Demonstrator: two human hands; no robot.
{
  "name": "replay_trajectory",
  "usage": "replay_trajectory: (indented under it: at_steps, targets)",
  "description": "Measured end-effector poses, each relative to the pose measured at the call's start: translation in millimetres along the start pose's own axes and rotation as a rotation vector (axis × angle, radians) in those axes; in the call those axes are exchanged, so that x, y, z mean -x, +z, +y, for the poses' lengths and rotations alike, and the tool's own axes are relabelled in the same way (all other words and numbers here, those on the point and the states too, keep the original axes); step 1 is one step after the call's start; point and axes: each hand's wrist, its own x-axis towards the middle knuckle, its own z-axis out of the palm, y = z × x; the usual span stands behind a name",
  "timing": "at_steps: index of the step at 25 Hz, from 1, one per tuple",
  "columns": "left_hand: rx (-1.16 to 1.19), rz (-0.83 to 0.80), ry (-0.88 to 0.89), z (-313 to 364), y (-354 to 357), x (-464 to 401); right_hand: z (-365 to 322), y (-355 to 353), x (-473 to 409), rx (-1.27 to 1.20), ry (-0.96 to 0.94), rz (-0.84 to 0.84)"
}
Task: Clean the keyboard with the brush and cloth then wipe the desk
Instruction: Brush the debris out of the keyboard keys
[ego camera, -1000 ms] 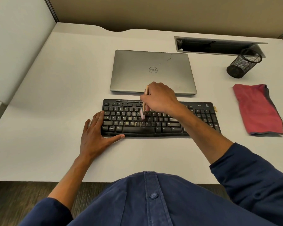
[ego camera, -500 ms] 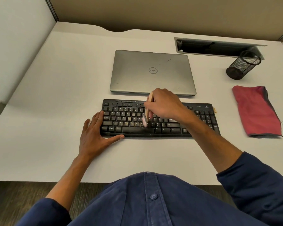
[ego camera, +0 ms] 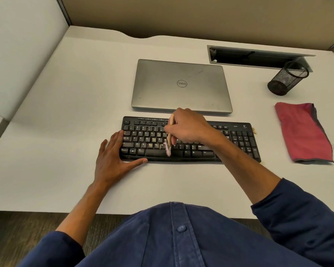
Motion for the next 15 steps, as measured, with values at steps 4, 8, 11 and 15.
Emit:
replay_trajectory:
  at_steps: [4,8,11,15]
  targets:
    - [-0.006,0.002,0.009,-0.8,0.0,-0.4,0.1,-2.6,-1.3,0.008,0.008,0.069]
    - [-0.002,-0.001,0.003,0.2,-0.5,-0.2,-1.4,-1.4,-1.4,0.026,0.006,0.058]
    - [0.001,0.009,-0.001,2.0,-0.6,0.5,-3.8,-1.5,-1.1,0.030,-0.001,0.022]
    - [0.004,0.018,0.006,1.2,-0.1,0.3,-10.4,7.3,-2.4,-0.021,-0.009,0.126]
